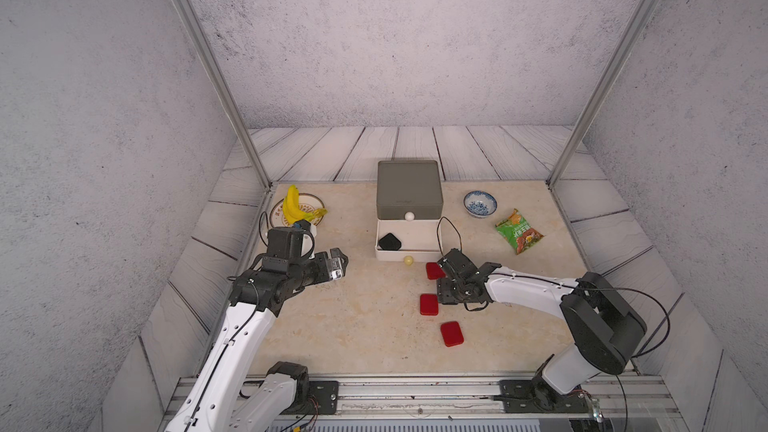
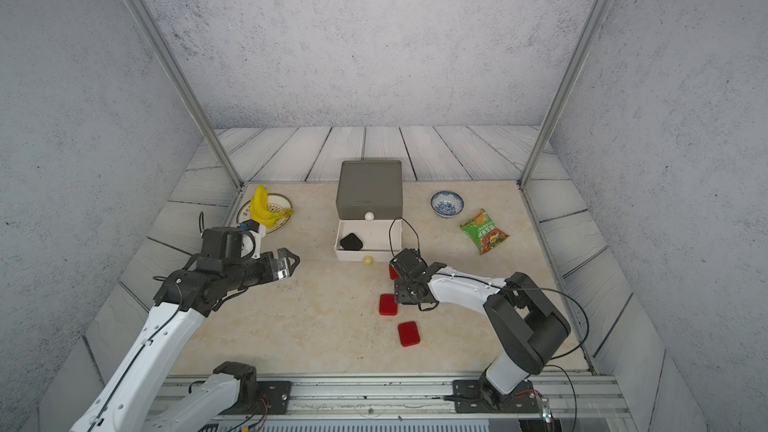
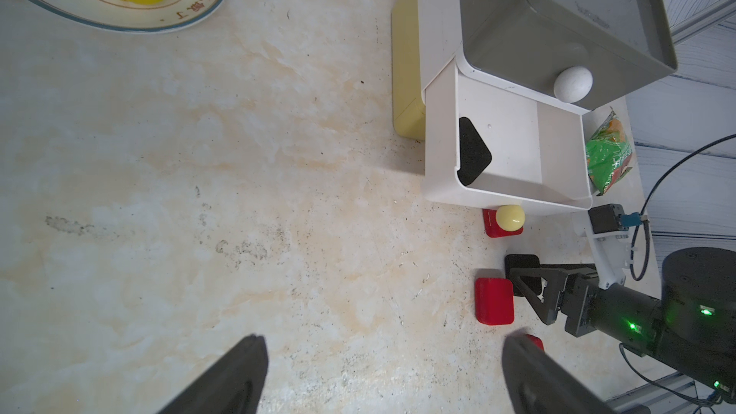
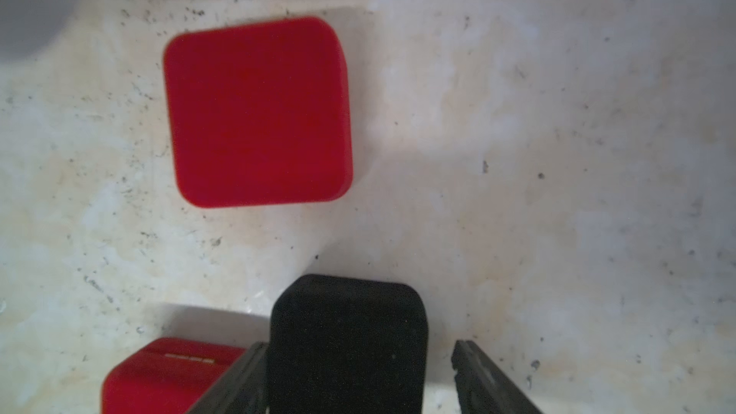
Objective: Place the brooch boxes into the drawer by color
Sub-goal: Pick up the brooch box from the center of the board, then place the brooch box in the drawer.
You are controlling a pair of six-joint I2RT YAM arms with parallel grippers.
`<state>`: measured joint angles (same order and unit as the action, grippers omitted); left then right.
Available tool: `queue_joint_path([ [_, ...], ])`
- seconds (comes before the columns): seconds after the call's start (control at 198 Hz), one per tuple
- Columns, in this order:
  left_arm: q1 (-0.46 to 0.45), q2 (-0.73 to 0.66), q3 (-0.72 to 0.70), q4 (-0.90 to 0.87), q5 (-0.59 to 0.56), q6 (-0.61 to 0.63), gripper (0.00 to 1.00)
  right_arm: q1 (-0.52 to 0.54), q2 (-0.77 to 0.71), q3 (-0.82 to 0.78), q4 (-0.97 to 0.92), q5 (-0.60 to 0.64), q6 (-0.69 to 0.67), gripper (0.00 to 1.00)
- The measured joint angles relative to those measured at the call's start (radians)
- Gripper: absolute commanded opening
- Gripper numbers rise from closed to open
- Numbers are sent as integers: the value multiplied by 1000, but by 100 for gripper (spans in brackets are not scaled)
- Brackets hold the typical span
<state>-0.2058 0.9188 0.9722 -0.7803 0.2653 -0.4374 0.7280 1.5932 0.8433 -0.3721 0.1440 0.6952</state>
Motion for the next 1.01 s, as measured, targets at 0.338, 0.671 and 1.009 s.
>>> queue_joint_path([
  [0.338, 0, 4, 0, 3, 0, 0, 98, -1, 0, 0, -13, -10, 0, 52],
  [0.671, 0, 4, 0, 6, 1, 0, 98, -1, -253, 5, -125, 97, -23, 51],
  [1.009, 0, 4, 0, 6, 2, 0, 98, -1, -288, 263, -145, 150, -180, 49],
])
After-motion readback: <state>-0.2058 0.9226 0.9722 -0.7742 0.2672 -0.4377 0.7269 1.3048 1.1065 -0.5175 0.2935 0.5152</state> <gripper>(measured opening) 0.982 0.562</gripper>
